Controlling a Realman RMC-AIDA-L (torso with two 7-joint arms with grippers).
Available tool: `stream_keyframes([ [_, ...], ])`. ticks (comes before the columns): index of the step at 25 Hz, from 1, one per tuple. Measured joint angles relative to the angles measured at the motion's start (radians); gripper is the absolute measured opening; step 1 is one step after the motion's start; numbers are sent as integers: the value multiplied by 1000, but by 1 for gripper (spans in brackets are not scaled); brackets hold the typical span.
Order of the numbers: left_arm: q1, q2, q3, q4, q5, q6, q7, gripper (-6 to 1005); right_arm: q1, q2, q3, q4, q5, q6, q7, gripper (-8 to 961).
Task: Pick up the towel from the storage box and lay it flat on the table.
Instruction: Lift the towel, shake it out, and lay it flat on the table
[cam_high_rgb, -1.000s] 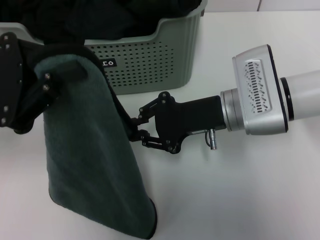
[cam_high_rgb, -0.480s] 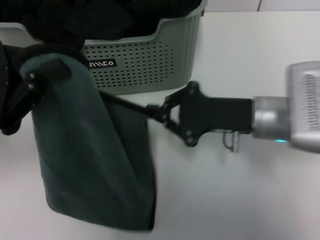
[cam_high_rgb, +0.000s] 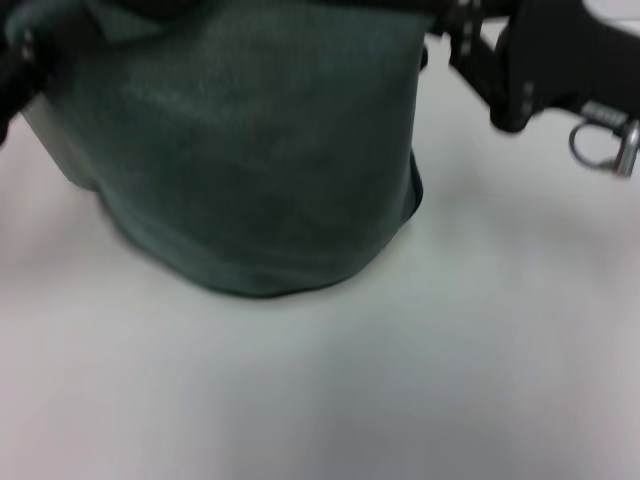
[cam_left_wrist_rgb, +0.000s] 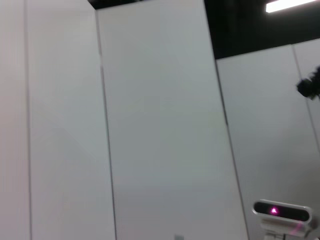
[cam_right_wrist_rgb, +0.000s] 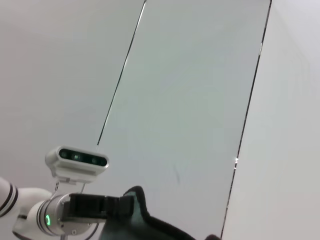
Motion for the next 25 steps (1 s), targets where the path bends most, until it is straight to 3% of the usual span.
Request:
stream_keyframes([
  [3, -17, 3, -14, 2, 2, 12, -50, 4, 4, -4, 20, -53, -47, 6, 95, -1],
  [5, 1, -1, -1, 12, 0, 31, -69, 4, -34, 3, 15, -70, -82, 42, 116, -1],
  [10, 110, -46, 25, 123, -19, 39, -104, 4, -175, 7, -12, -227, -97, 35, 121, -1],
  [13, 123, -70, -2, 141, -20, 35, -92, 4, -163, 3, 1, -267, -114, -40, 119, -1],
  [15, 95, -79, -37, 90, -4, 10, -52, 4, -132, 3, 18, -262, -142, -83, 109, -1],
  [20, 24, -77, -79, -65, 6, -36, 44, 4, -92, 2, 41, -238, -175, -131, 99, -1],
  [25, 54, -70, -21, -9, 19, 35, 32, 4, -175, 5, 14, -243, -176, -33, 96, -1],
])
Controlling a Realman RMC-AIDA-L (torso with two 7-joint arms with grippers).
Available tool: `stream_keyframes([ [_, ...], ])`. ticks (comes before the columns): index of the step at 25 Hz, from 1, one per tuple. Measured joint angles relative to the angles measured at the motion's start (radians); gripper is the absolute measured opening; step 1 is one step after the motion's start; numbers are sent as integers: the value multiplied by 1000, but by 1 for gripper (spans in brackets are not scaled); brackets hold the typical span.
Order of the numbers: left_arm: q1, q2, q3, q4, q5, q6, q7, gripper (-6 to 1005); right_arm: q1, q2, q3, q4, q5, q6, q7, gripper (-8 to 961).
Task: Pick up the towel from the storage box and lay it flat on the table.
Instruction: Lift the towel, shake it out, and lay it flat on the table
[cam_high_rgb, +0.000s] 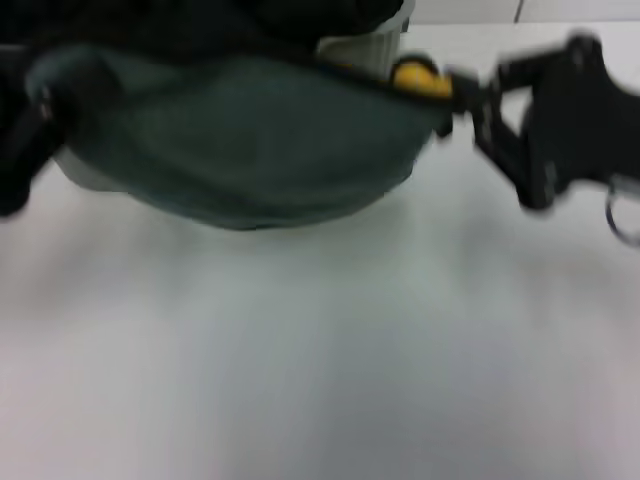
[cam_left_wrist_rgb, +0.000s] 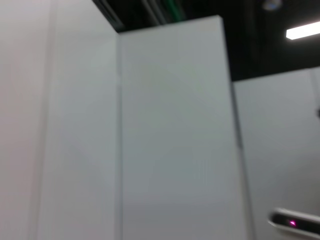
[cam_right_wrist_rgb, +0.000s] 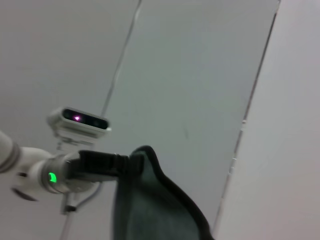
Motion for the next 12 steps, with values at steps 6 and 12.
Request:
stream_keyframes([
  [6, 151, 65, 340, 196, -108, 9, -65, 4, -151, -3, -23, -86, 23, 186, 81, 0],
  [12, 303, 93, 519, 397, -216, 4, -105, 4, -396, 2, -49, -277, 99, 257, 85, 0],
])
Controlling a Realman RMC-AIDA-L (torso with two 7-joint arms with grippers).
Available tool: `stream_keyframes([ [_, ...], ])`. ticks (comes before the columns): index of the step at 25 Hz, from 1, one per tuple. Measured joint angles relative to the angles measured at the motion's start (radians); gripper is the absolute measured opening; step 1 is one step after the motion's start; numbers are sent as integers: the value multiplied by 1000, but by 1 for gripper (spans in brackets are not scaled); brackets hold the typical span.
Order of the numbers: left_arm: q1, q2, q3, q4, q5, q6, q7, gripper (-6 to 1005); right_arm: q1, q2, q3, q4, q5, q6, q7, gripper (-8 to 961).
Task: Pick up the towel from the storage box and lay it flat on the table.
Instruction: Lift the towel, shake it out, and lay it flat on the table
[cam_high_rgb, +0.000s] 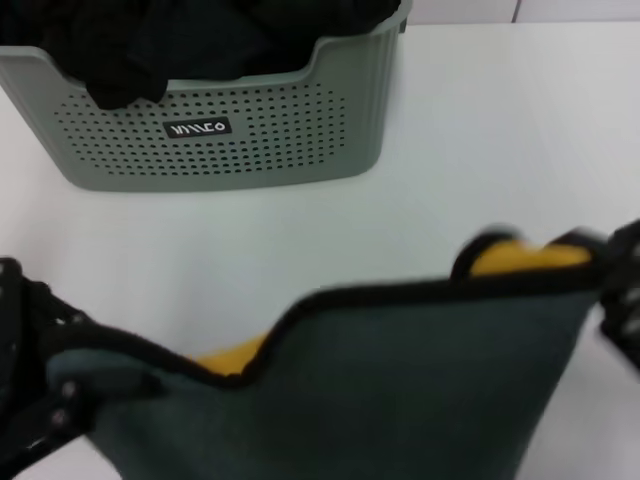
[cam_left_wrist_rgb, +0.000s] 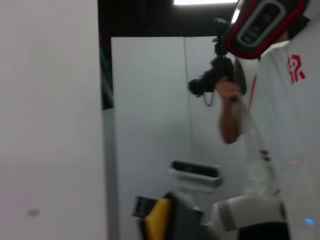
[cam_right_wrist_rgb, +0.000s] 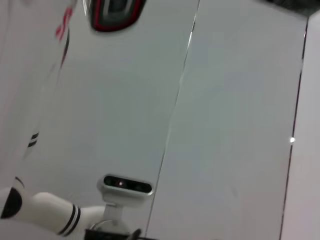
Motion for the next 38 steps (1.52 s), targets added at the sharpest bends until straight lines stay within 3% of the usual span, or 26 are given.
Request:
stream_keyframes([
  [3, -38, -61, -120, -108, 142, -3, 25, 4, 33, -2, -92, 85, -81, -128, -1, 0],
  [5, -121, -104, -295, -283, 314, -5, 81, 4, 99, -4, -162, 206, -127, -261, -12, 0],
  [7, -210, -117, -489, -458, 510, -30, 138, 4, 158, -5, -200, 291, -137, -349, -30, 0],
  [11, -280, -115, -659, -572, 695, -151, 144, 4, 259, -8, -225, 356, -136, -490, -36, 0],
  [20, -287, -119, -654, -555, 724, -388, 77, 5, 416, -12, -183, 390, -212, -672, 34, 0],
  [27, -306, -134, -652, -554, 729, -526, 62, 5, 584, -5, -165, 522, -307, -773, 126, 0],
  [38, -348, -156, -663, -562, 716, -699, 66, 5, 698, 1, -165, 671, -306, -824, 143, 23],
])
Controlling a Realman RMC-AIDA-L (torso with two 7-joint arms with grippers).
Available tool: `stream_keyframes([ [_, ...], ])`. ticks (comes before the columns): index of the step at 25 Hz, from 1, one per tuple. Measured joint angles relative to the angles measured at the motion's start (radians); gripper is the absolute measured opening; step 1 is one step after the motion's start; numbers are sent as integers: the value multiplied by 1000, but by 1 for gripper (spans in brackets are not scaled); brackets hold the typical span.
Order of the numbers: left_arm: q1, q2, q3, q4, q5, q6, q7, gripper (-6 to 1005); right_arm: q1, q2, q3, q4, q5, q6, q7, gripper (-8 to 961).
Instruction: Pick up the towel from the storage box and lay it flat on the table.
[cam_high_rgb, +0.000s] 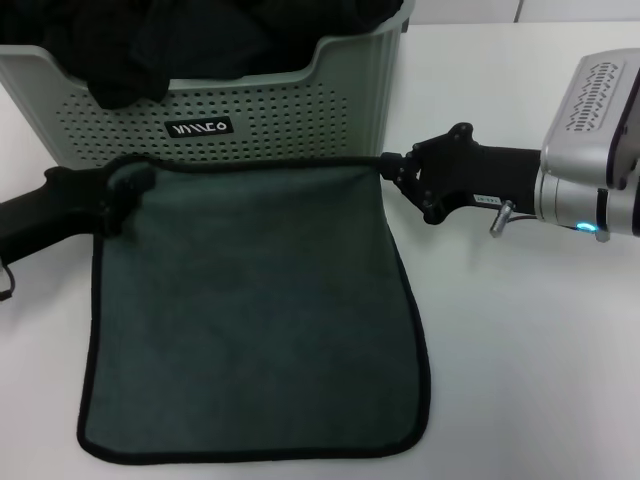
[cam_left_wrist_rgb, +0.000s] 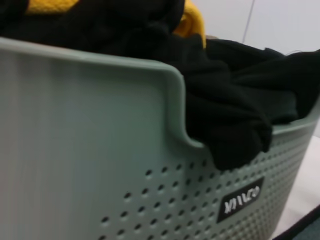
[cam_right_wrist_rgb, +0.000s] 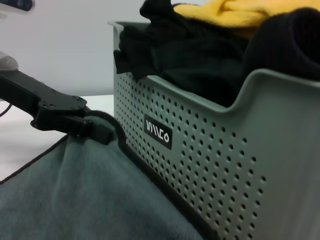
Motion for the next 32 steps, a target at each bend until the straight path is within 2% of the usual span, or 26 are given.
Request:
stream_keyframes([
  [11, -3, -12, 1, -4, -12, -31, 0, 17, 5, 1, 26, 24, 7, -8, 13, 113],
  [20, 4, -4, -9, -38, -48, -37, -7, 89, 0, 0, 28, 22, 10, -8, 83, 207],
  [25, 15, 10, -10, -39, -88, -6, 2, 323, -38, 0, 27, 2, 10, 29, 83, 350],
  [29, 26, 19, -10, -34, -113, 26, 21, 461, -57, 0, 28, -1, 21, 90, 76, 476],
  [32, 41, 29, -10, -33, -133, 97, 38, 553, -69, -1, 30, -6, 23, 131, 66, 579],
])
